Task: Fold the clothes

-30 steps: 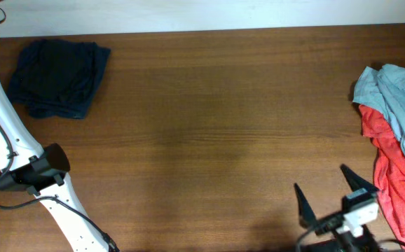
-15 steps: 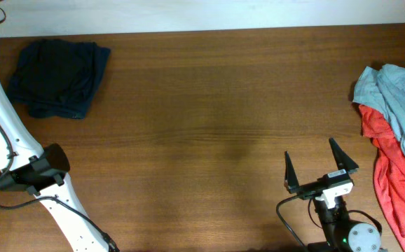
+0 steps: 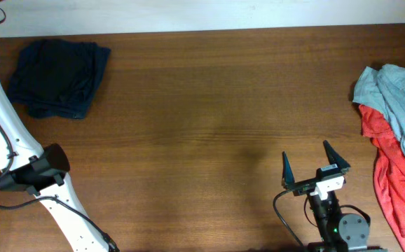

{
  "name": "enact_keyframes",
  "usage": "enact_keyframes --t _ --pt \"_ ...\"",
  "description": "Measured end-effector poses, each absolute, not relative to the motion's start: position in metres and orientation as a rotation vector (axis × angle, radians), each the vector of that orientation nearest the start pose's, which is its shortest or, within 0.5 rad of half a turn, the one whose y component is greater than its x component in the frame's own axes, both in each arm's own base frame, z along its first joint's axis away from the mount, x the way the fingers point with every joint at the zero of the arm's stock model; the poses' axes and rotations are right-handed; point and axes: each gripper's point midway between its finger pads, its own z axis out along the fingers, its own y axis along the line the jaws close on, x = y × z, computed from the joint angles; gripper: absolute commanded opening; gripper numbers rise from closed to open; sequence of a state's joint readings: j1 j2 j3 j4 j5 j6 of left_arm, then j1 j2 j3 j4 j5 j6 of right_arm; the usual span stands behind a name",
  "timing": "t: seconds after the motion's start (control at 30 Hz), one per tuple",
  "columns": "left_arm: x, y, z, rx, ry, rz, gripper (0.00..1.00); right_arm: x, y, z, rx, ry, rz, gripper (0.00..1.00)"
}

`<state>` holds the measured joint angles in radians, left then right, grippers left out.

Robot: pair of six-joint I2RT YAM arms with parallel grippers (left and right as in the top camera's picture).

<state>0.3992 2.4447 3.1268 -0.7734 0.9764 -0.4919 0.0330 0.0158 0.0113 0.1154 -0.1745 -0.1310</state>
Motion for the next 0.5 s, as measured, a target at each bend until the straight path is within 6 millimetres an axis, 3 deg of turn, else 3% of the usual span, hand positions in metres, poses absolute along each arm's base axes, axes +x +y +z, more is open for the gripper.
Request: enact_keyframes --t 0.4,0.5 --pt "0.557 0.08 0.468 0.01 1.695 -0.874 0.99 0.243 0.038 0.164 -0.265 1.601 0.068 0.99" --pt "0.557 0.08 0.468 0.009 1.696 -0.874 0.99 0.243 0.038 0.161 -0.265 1.61 0.069 0.99"
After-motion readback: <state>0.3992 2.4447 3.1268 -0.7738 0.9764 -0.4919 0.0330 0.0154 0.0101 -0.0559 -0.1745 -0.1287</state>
